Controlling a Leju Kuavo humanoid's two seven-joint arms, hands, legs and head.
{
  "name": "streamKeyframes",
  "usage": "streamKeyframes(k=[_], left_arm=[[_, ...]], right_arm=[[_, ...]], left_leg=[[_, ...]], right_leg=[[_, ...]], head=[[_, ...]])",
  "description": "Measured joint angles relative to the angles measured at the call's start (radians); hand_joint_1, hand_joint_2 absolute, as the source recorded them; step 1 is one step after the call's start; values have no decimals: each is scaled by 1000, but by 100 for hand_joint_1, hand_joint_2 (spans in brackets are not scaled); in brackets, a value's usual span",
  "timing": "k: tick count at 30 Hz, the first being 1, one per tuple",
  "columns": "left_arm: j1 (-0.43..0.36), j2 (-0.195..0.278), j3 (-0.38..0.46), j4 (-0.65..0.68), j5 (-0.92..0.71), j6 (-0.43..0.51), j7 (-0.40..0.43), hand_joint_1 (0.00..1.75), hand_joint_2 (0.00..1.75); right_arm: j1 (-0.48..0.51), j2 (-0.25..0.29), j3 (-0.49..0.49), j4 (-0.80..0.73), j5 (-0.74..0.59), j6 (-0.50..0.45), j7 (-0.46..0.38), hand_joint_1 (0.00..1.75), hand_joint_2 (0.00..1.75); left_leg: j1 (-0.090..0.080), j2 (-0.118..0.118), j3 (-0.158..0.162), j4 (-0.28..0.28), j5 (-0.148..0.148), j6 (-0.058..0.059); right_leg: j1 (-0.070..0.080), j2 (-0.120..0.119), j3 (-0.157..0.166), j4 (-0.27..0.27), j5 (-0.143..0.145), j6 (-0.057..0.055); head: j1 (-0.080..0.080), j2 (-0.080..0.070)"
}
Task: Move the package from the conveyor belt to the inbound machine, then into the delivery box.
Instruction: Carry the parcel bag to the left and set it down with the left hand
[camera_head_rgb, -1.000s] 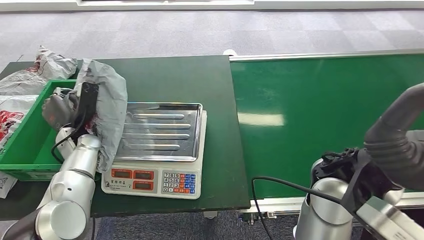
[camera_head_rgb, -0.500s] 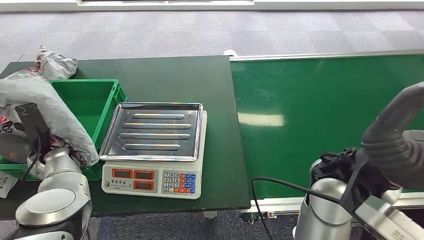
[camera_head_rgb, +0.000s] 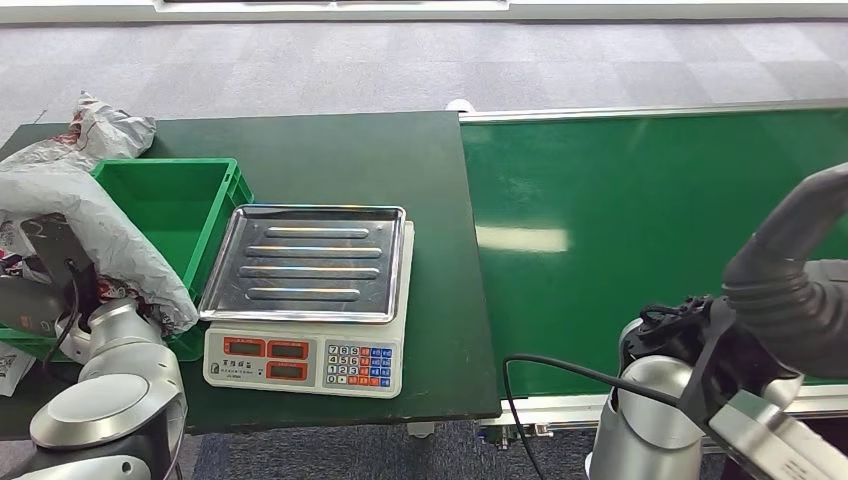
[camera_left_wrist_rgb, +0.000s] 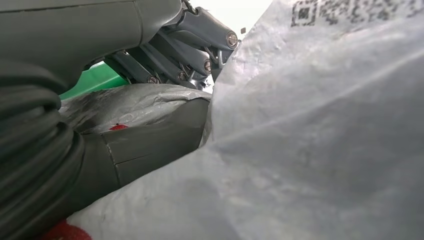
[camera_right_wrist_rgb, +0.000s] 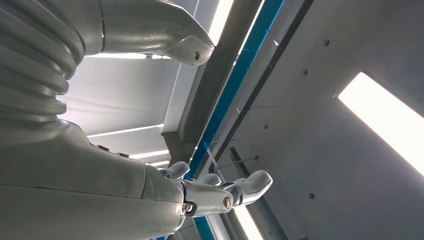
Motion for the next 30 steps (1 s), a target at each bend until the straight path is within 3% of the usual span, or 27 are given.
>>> streamKeyframes(k=[1,4,5,8,10,14,17,21,30], left_arm=[[0,-1,0,-4,-10,0,-3,125,175],[0,-7,2,-37,-126,0,-24,0,44],[1,-11,2,-50,-192,0,-23,0,0],[6,-21,-9,-62,-317,0,16,0,0],[8,-24,-21,-49,-277,0,19,0,0],[7,-21,-42,13,5,0,-59,0,0],[12,-20,-121,42,250,0,-76,0,0],[15,-17,-223,58,345,0,-80,0,0],[38,-12,-361,38,604,-2,-80,0,0]], right_arm=[[0,0,0,0,0,0,0,0,175],[0,0,0,0,-2,0,0,0,175],[0,0,0,0,-2,0,1,0,175],[0,0,0,0,2,0,4,0,175],[0,0,1,1,8,0,2,0,175],[1,0,3,7,18,0,0,0,175],[1,0,3,15,19,0,0,0,175],[1,-1,3,25,18,0,0,0,175],[5,-1,3,39,18,0,0,0,175]], left_leg=[[0,0,0,0,0,0],[0,0,0,0,0,0],[0,0,0,0,0,0],[0,-1,0,0,0,0],[0,-1,0,0,0,0],[0,-2,0,0,0,0],[0,-2,0,0,0,0],[0,-3,-1,0,0,0],[0,-3,-1,0,0,0]], right_leg=[[0,0,0,0,0,0],[0,0,0,0,0,0],[0,0,0,0,0,0],[0,0,0,0,0,0],[0,0,0,0,0,0],[0,-1,0,0,0,0],[0,-1,0,0,0,0],[0,-3,0,0,0,0],[0,-3,0,0,0,0]], head=[[0,0],[0,0],[0,0],[0,0],[0,0],[0,0],[0,0],[0,0],[0,0]])
